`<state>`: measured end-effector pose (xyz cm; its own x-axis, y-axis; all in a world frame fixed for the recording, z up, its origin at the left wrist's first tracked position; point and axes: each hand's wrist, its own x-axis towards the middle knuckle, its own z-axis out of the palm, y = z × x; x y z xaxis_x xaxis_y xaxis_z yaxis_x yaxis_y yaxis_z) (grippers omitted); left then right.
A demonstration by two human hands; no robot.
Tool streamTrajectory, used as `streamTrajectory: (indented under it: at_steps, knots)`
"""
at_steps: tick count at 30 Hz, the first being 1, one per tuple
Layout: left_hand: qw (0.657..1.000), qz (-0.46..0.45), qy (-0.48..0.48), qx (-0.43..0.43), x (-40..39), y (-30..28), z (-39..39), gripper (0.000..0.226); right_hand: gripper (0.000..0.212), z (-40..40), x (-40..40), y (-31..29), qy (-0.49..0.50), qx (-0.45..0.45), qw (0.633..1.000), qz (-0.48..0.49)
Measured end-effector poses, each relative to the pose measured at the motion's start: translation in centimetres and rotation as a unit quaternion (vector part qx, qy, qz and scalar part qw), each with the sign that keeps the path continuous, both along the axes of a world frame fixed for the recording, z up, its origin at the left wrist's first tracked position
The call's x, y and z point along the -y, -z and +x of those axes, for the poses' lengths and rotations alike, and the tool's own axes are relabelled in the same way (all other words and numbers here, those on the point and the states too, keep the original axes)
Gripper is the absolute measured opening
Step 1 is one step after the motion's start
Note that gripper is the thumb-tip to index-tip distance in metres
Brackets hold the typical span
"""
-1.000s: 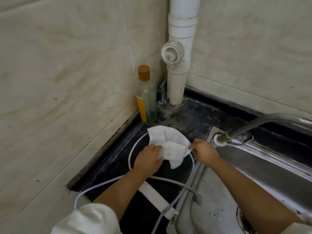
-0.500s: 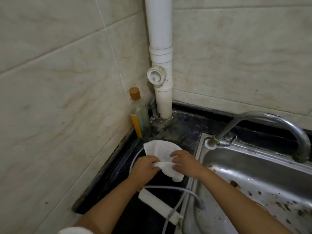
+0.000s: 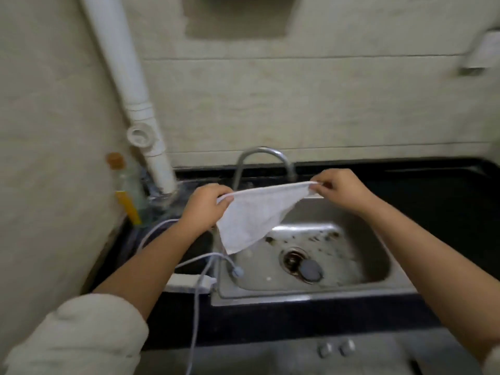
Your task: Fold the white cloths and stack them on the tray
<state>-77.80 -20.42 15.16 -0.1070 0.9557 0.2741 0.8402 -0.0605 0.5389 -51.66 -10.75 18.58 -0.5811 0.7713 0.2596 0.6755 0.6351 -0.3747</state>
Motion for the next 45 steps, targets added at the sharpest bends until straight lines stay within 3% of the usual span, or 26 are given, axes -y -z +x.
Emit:
streamTrajectory:
  at_steps: [2,7,12,16,19,21,23,26,28,30,33,36,38,41,45]
  knots:
    - [0.998,0.014,0.055,-0.008,-3.1,-0.7,5.7,0.019,0.020,6.5,0.7,-0.5,0.085,-0.007,0.996,0.005]
    - [0.977,0.028,0.203,-0.053,-8.7,-1.4,22.1,0.022,0.019,23.4,4.9,-1.2,0.296,-0.015,0.955,0.011]
    - [0.936,0.060,0.337,-0.081,-10.1,-2.0,43.9,0.022,0.021,42.3,12.3,-1.1,0.493,-0.050,0.869,0.016]
    - [0.912,0.050,0.395,-0.103,-8.9,-1.9,61.1,0.020,0.021,55.6,17.1,-0.4,0.591,-0.176,0.787,-0.020]
    - [0.901,-0.017,0.434,-0.023,-7.3,-2.1,72.8,0.014,0.021,64.7,19.7,0.1,0.643,-0.238,0.728,0.014]
    - [0.884,-0.062,0.455,0.090,-6.3,-2.2,79.1,0.011,0.021,69.6,21.2,0.2,0.676,-0.210,0.706,0.039]
    - [0.871,-0.048,0.465,0.153,-5.4,-2.3,83.9,0.011,0.024,73.7,22.5,0.3,0.696,-0.143,0.698,0.084]
    - [0.845,0.023,0.515,0.144,-4.5,-1.3,88.2,0.015,0.018,77.4,24.6,1.5,0.701,-0.095,0.688,0.163]
    - [0.815,0.044,0.571,0.090,-4.7,0.9,89.6,0.015,0.016,78.5,26.4,4.0,0.694,-0.065,0.697,0.169]
    - [0.787,0.033,0.616,0.006,-5.4,4.1,90.0,0.015,0.017,78.8,28.5,7.9,0.663,-0.027,0.742,0.095]
    - [0.706,-0.050,0.689,-0.156,-7.1,8.9,89.6,0.016,0.028,77.4,30.7,13.4,0.604,-0.005,0.784,-0.144]
    - [0.585,-0.189,0.731,-0.295,-8.2,12.5,89.9,0.010,0.018,76.2,30.8,16.6,0.547,-0.019,0.760,-0.351]
    - [0.543,-0.239,0.731,-0.338,-8.7,14.1,90.9,0.012,0.018,77.0,30.1,17.5,0.524,-0.049,0.725,-0.445]
    - [0.548,-0.275,0.724,-0.316,-9.6,16.0,93.3,0.016,0.027,79.6,28.7,17.5,0.564,-0.092,0.660,-0.487]
    - [0.645,-0.240,0.694,-0.213,-10.7,17.5,97.5,0.015,0.021,82.0,27.4,18.8,0.650,-0.056,0.630,-0.421]
